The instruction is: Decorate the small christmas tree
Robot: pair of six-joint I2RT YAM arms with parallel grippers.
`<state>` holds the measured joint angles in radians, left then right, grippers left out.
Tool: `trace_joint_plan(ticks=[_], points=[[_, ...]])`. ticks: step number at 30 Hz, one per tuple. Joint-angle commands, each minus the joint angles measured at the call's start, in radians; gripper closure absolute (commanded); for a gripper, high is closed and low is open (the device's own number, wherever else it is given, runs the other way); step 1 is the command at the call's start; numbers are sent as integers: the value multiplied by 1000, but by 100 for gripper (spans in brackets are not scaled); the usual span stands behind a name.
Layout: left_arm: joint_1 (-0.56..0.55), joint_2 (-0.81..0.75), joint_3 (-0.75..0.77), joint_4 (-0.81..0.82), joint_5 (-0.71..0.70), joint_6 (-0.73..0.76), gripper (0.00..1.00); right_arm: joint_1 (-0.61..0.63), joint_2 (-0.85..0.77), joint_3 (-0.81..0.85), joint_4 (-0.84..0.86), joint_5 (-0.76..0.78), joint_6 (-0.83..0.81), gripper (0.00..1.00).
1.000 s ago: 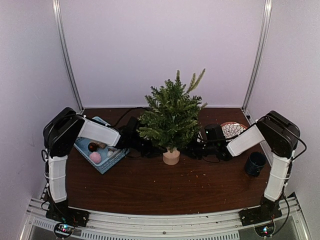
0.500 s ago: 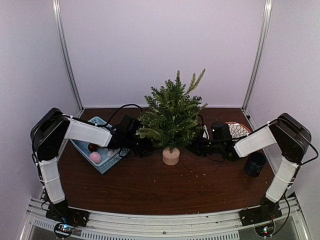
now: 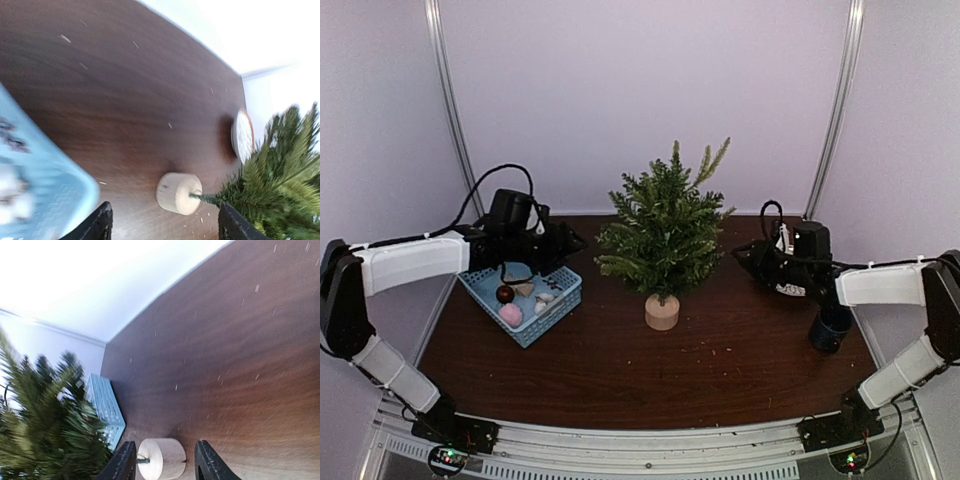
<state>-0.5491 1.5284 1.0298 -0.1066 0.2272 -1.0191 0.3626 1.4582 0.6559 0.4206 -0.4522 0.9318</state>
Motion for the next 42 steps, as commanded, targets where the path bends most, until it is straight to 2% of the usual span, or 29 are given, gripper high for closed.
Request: trace_joint_plan(ticks=[1,5,9,18,30,34,40,42], points=[[164,-158,-2,-272,-79,88,27,-73,-129,39,-183,25,-138,54],[337,-202,41,-483,-38,230,25,-112,-182,138,-375,-12,-285,50],[444,-139,73,-571,67,316,27,-128,-184,245,-499,-63,-388,48],[451,47,127,-460,119,336,37,-135,-173,400,-639,-66,-509,39],[451,300,232,-353,132,320,53,-135,-173,537,-724,-27,-541,37],[451,344,249,-335,130,322,66,-136,-184,571,-712,-31,-520,37],[451,303,235,-319,148,316,99,-135,-197,617,-705,-52,-509,38],[451,255,226,-336,137,320,100,-135,-203,632,-702,-66,-504,38]])
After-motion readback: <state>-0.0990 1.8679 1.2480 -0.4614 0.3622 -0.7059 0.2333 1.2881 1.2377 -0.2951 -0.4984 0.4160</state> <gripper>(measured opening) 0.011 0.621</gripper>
